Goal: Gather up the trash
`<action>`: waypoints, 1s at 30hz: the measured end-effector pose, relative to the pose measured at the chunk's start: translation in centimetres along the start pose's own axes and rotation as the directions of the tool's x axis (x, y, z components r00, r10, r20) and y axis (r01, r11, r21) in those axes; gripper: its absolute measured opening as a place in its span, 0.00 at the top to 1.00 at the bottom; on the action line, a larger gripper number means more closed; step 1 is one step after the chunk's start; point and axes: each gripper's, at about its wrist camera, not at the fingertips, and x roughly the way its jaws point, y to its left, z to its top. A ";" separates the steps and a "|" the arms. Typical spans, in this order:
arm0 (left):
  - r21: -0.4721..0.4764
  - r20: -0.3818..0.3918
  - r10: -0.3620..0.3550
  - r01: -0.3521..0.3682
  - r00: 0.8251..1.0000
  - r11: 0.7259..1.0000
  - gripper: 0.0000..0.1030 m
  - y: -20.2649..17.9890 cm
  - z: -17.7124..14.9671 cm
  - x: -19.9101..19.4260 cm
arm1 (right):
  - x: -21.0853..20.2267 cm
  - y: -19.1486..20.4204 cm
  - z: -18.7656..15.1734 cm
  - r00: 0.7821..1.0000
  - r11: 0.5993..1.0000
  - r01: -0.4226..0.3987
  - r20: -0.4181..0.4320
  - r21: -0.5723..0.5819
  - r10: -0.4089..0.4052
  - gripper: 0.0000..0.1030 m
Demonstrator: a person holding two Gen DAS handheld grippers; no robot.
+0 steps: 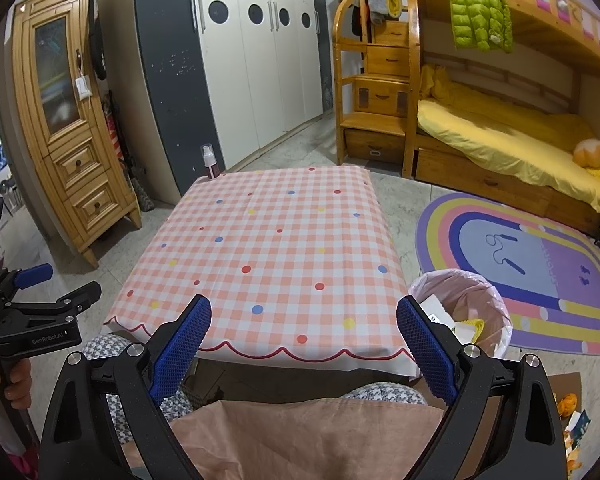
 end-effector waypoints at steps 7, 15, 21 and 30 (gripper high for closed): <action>0.003 0.001 0.002 -0.002 1.000 1.000 0.07 0.1 0.1 0.0 | 0.0 0.0 0.0 1.000 1.000 0.000 0.000 -0.001 0.000 0.10; 0.003 -0.001 0.005 -0.005 1.000 1.000 0.07 -0.1 0.2 0.0 | 0.0 0.0 0.0 1.000 1.000 0.000 -0.001 0.001 0.000 0.10; 0.004 -0.007 -0.003 0.003 1.000 1.000 0.07 -0.2 0.3 0.1 | 0.0 0.0 0.0 1.000 1.000 0.000 -0.002 0.001 0.000 0.10; 0.023 -0.005 -0.051 0.051 0.999 0.998 0.07 -0.9 0.4 0.4 | 0.2 -0.6 -0.2 1.000 1.000 0.013 0.004 0.018 -0.013 0.10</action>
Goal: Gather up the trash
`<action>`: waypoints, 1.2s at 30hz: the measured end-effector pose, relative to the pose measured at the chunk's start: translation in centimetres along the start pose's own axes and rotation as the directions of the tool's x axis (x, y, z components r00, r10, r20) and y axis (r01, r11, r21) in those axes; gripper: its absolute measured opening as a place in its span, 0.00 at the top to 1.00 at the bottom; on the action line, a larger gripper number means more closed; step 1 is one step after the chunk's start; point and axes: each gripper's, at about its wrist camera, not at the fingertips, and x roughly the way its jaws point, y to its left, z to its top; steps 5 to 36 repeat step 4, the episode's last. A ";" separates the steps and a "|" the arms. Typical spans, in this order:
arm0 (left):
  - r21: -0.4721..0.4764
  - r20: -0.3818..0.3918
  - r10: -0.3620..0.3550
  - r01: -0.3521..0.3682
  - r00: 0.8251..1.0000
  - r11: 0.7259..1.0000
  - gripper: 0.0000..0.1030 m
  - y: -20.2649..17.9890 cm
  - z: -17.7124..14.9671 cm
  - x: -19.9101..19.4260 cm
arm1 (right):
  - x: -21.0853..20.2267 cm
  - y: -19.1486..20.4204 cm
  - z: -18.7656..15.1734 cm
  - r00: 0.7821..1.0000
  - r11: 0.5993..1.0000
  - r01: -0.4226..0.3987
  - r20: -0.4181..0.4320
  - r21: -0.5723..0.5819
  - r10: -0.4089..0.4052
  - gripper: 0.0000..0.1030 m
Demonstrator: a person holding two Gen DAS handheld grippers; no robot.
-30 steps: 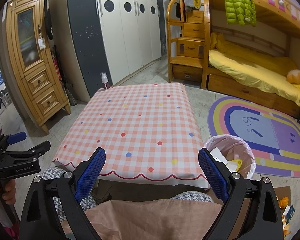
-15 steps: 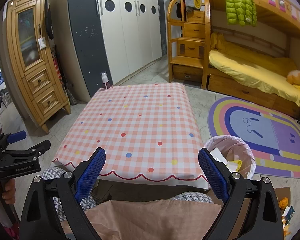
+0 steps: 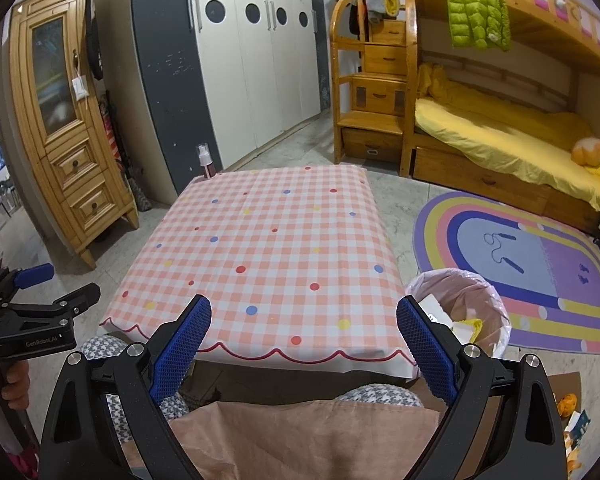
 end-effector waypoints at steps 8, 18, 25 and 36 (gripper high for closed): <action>0.020 -0.030 -0.019 0.020 0.999 1.000 0.07 -1.1 -0.3 1.2 | -0.6 -3.0 -0.3 0.997 0.997 0.072 0.029 0.040 -0.073 0.10; 0.020 -0.030 -0.019 0.020 0.999 1.000 0.07 -1.1 -0.3 1.2 | -0.6 -3.0 -0.3 0.997 0.997 0.072 0.029 0.040 -0.073 0.10; 0.020 -0.030 -0.019 0.020 0.999 1.000 0.07 -1.1 -0.3 1.2 | -0.6 -3.0 -0.3 0.997 0.997 0.072 0.029 0.040 -0.073 0.10; 0.020 -0.030 -0.019 0.020 0.999 1.000 0.07 -1.1 -0.3 1.2 | -0.6 -3.0 -0.3 0.997 0.997 0.072 0.029 0.040 -0.073 0.10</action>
